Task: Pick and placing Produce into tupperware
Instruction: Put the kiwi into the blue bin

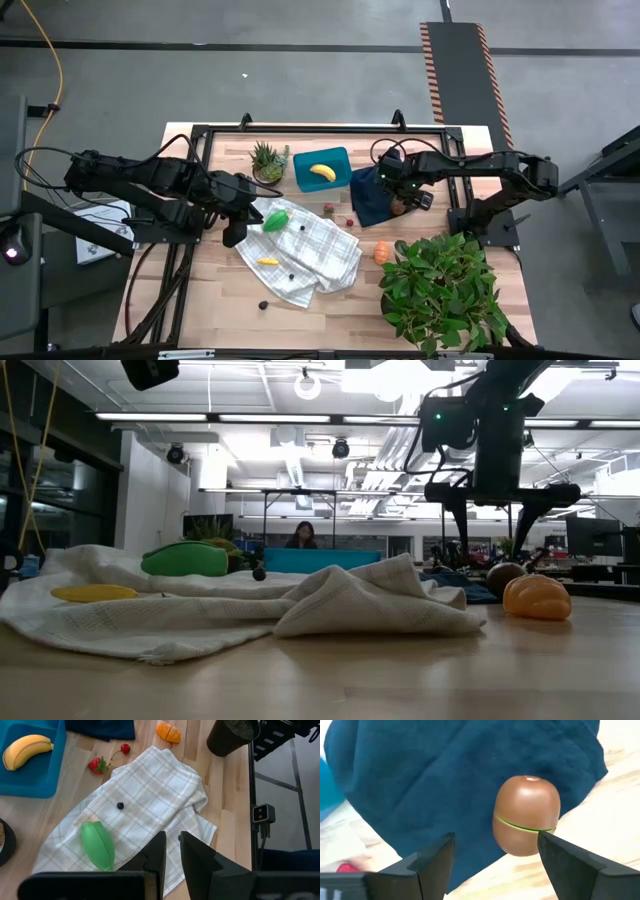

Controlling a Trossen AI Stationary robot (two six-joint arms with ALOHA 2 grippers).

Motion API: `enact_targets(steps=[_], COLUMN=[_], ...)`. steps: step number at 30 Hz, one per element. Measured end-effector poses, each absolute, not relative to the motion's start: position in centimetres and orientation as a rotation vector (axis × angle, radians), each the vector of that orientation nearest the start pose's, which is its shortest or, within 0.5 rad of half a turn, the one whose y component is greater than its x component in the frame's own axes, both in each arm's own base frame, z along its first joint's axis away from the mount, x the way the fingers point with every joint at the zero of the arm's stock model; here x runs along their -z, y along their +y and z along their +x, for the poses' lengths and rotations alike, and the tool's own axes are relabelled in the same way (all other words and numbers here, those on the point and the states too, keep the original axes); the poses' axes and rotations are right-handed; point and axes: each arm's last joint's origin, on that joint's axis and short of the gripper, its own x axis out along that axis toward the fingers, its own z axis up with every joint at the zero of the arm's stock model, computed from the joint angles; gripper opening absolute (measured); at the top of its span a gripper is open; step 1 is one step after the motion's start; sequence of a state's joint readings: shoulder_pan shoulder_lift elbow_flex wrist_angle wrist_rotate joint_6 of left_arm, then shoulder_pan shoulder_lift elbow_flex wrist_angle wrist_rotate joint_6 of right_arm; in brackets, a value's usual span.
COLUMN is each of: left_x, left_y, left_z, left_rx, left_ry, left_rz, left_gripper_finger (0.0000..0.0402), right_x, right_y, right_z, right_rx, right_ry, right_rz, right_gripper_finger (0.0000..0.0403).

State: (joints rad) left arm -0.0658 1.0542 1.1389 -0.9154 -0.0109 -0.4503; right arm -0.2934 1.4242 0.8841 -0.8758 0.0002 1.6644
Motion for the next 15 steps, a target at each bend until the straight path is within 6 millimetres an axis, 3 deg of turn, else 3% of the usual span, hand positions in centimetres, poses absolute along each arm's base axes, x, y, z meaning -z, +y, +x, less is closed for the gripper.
enact_targets(steps=[15], left_x=[-34.22], left_y=[-1.24], left_z=[19.35], left_rx=[-0.136], left_ry=[0.826], left_rz=[-0.392], left_gripper_finger=[0.0046], right_x=[-19.44], right_y=[-6.26], right_z=[22.79], right_rx=[1.371], right_ry=[0.887], right_rz=[1.508], right_gripper_finger=[0.0275])
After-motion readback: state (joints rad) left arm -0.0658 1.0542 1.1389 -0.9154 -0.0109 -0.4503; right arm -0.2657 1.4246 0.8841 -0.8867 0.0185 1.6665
